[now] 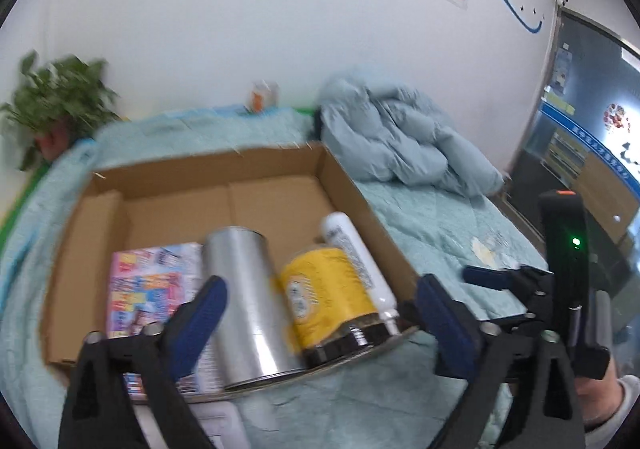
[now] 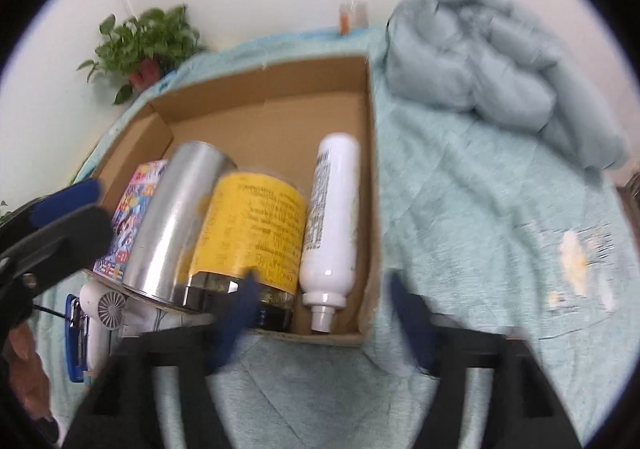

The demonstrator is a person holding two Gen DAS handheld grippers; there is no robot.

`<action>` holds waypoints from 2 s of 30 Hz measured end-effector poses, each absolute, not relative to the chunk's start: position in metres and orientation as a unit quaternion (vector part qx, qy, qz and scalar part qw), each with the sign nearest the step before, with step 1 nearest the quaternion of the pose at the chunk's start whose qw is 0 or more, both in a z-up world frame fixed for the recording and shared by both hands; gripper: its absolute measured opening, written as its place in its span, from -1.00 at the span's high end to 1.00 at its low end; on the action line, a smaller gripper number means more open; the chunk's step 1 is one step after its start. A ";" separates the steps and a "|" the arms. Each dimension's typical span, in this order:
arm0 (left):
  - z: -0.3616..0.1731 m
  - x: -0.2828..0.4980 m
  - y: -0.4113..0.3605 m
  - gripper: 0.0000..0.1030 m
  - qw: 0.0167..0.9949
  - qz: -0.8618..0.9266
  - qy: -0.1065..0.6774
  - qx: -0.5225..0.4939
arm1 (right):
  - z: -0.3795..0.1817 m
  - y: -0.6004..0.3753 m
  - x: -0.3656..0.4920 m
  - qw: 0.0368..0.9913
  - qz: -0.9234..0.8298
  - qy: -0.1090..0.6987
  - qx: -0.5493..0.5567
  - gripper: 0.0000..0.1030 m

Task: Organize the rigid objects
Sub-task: 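Open both tools and withdraw them from the box, then move both tools to the pastel Rubik's cube, then grasp the pastel Rubik's cube between both tools and lift it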

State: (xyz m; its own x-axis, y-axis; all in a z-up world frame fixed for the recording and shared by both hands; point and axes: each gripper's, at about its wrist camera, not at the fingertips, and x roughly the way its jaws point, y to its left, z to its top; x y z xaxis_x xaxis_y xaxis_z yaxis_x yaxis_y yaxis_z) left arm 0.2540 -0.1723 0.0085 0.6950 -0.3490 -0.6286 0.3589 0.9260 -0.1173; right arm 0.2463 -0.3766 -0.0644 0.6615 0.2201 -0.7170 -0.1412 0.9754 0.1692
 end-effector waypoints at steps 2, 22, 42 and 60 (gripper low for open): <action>0.018 0.230 -0.157 -0.99 0.940 -0.163 0.301 0.014 | -0.060 -0.373 0.231 0.919 0.086 0.385 0.031 -0.78; 0.020 0.095 -0.024 -0.99 0.926 -0.078 0.368 0.031 | -0.048 -0.297 0.099 0.921 0.174 0.347 0.008 -0.79; -0.095 0.093 0.010 -0.29 0.832 -0.213 0.489 -0.155 | -0.097 -0.222 0.073 0.855 0.338 0.393 0.003 -0.76; -0.128 0.113 0.001 0.12 0.805 -0.220 0.524 -0.173 | -0.121 -0.182 0.083 0.859 0.340 0.371 -0.090 0.12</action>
